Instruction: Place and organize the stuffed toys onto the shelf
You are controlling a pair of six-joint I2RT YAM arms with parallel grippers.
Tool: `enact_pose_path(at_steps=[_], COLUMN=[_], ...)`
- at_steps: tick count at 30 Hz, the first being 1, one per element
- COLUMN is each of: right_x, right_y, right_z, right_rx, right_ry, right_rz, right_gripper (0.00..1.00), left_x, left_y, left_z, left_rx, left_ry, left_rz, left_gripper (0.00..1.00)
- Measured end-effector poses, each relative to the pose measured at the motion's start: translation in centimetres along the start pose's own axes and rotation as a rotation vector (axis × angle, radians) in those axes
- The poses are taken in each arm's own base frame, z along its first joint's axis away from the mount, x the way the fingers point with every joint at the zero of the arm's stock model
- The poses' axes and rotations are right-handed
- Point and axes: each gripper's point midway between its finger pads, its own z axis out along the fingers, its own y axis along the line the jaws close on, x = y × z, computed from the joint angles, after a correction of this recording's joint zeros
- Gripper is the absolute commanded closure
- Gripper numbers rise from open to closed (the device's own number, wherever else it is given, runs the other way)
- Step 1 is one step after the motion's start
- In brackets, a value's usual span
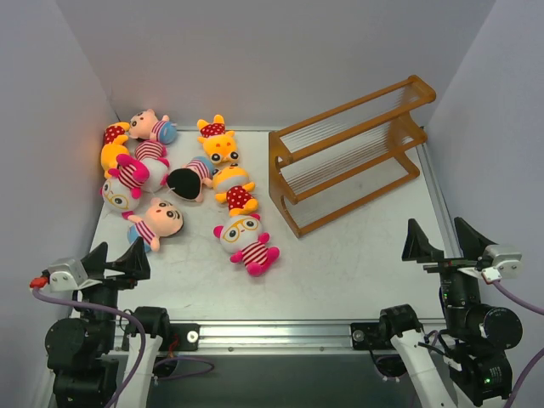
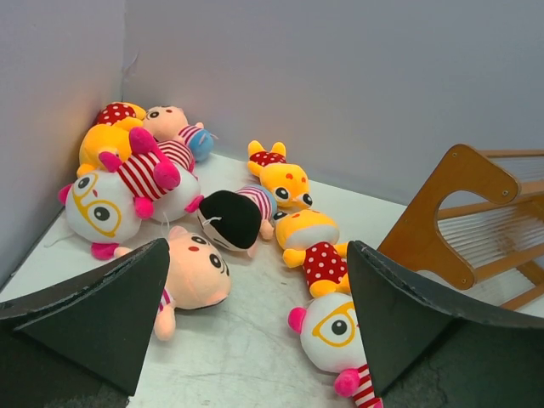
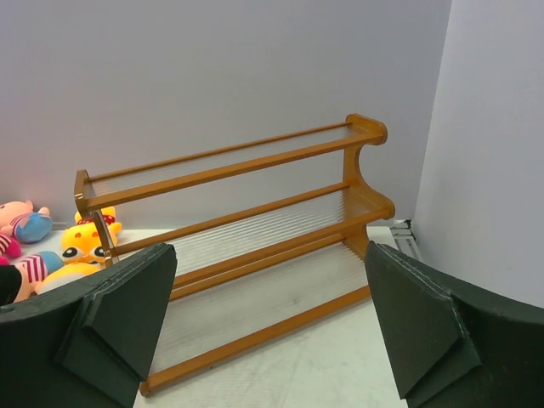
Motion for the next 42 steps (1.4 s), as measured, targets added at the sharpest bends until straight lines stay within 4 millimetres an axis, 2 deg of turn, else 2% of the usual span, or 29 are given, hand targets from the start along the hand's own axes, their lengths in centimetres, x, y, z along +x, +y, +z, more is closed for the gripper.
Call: enact_pose_path(at_steps=[7,11,15,21,24,30,36,42], right_x=[0.3,0.9,2.4,5.4,6.6,8.4,8.7,8.8], right_y=[0.5,0.8,1.8,3.5,4.3,5.6,6.6,7.2], right_z=[0.3,1.7,3.4,4.8,5.2,5.7,5.6,5.4], right_rx=[-0.022,-0.029,-0.058,-0.126,-0.155,-0.204,-0.249,-0.281], right_ry=[0.019,0.082,0.166,0.291,0.343,0.419,0.445,0.453], right_rz=[-0.002,-0.002,0.010,0.035,0.060,0.101,0.141,0.158], right_gripper=[0.00,0.00,0.00,0.00,0.00,0.00,0.00,0.01], left_x=[0.6,1.0,1.7,4.0,5.9,11.0,16.3,21.9], left_y=[-0.1,-0.4,-0.6,-0.7,-1.0,-2.1,-3.8,-5.2], left_z=[0.2,0.3,0.8,3.0,4.0,6.0,8.1,8.3], left_rx=[0.008,0.020,0.025,-0.005,0.001,0.018,0.056,0.089], left_ry=[0.016,0.032,0.068,0.197,0.270,0.489,0.739,0.899], left_rz=[-0.002,-0.021,-0.038,-0.060,-0.089,-0.156,-0.224,-0.323], left_gripper=[0.06,0.06,0.06,0.06,0.06,0.06,0.06,0.06])
